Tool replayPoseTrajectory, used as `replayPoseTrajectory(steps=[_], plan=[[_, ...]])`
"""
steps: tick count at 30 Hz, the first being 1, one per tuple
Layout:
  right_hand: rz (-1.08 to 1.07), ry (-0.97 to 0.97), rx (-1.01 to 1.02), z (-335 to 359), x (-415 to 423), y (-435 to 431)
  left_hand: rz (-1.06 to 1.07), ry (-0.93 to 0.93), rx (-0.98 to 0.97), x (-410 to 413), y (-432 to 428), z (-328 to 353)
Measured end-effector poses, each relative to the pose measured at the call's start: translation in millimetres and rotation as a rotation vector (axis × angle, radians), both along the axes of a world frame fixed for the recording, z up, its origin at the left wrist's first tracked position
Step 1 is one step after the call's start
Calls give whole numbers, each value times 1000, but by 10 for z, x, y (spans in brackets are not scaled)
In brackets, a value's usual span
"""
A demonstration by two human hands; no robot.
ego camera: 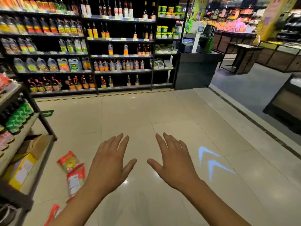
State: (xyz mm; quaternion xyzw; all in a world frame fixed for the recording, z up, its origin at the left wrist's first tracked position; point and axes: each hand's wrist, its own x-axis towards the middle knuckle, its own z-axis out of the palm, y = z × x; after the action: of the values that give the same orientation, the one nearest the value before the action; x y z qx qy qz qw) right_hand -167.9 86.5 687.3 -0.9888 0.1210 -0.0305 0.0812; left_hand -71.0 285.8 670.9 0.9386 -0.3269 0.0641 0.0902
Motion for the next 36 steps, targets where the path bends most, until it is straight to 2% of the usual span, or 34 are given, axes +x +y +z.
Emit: replayPoseTrajectory(steps=[7, 15, 20, 23, 25, 30, 36], plan=[[158, 7, 41, -17, 1036, 201, 162, -9, 12, 684, 238, 44], [457, 2, 29, -206, 2423, 898, 444, 26, 35, 1428, 1025, -147], [623, -24, 23, -512, 3433, 1411, 604, -31, 92, 2009, 1579, -374], [712, 11, 30, -808, 4123, 1713, 743, 24, 110, 2418, 1879, -541], [770, 69, 24, -1060, 4554, 1906, 791, 60, 137, 2675, 2086, -789], [843, 146, 24, -1948, 5403, 2301, 891, 99, 62, 3172, 2487, -1569], [874, 310, -19, -3503, 5862, 2658, 1042, 240, 53, 3382, 2848, -3234]])
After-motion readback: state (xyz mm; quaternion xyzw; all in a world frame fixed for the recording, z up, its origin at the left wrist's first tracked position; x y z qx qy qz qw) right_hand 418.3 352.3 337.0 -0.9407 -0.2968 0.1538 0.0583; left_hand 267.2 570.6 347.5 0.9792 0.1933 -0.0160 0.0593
